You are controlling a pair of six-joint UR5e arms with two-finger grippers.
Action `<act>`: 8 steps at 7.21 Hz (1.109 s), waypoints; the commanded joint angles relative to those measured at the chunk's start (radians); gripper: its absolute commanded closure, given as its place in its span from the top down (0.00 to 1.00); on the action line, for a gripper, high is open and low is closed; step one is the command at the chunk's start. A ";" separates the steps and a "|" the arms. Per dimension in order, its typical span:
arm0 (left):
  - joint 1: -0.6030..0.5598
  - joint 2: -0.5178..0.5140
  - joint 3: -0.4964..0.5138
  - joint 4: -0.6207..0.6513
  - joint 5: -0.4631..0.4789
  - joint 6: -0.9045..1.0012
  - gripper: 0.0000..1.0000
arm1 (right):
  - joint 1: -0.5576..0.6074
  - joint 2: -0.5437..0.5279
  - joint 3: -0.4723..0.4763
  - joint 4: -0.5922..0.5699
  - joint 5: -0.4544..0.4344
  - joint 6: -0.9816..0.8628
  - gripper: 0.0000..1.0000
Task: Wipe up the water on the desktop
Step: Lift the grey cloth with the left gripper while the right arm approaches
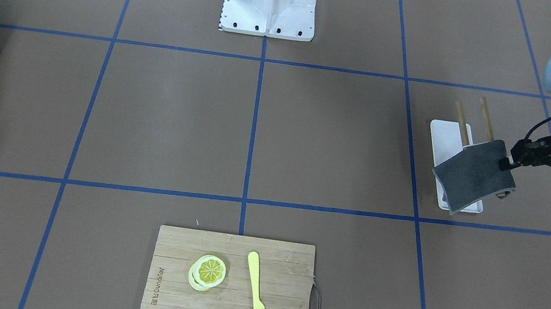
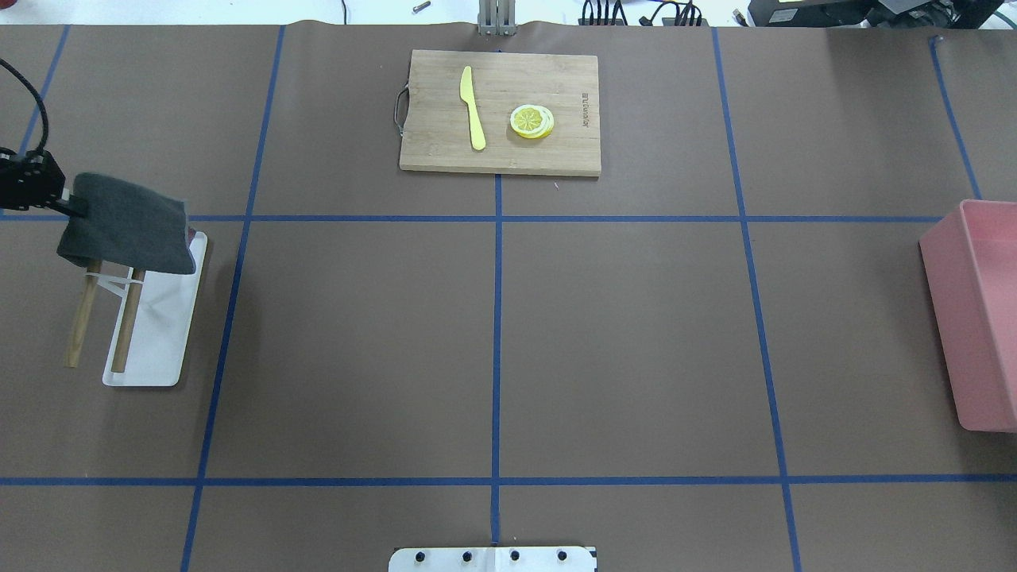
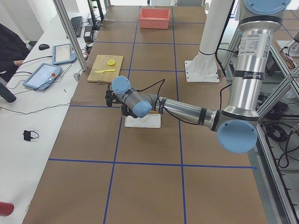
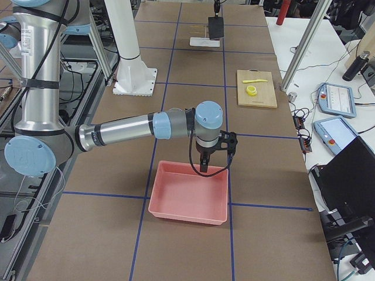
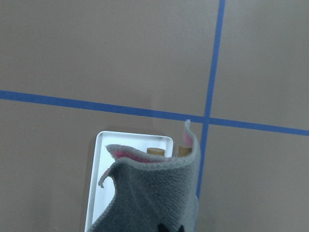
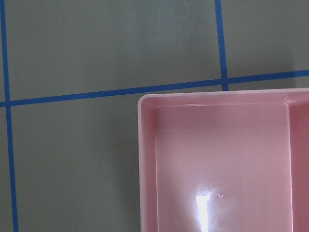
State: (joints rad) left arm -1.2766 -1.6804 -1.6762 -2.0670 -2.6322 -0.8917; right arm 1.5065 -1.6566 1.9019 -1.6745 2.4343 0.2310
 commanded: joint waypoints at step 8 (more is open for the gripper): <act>0.147 -0.349 -0.051 0.114 0.169 -0.908 0.00 | -0.317 0.287 0.170 0.149 0.006 0.007 1.00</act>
State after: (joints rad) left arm -1.2223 -1.9707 -1.7262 -1.9523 -2.5665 -1.6530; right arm 1.2526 -1.4062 2.0499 -1.5978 2.4573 0.2392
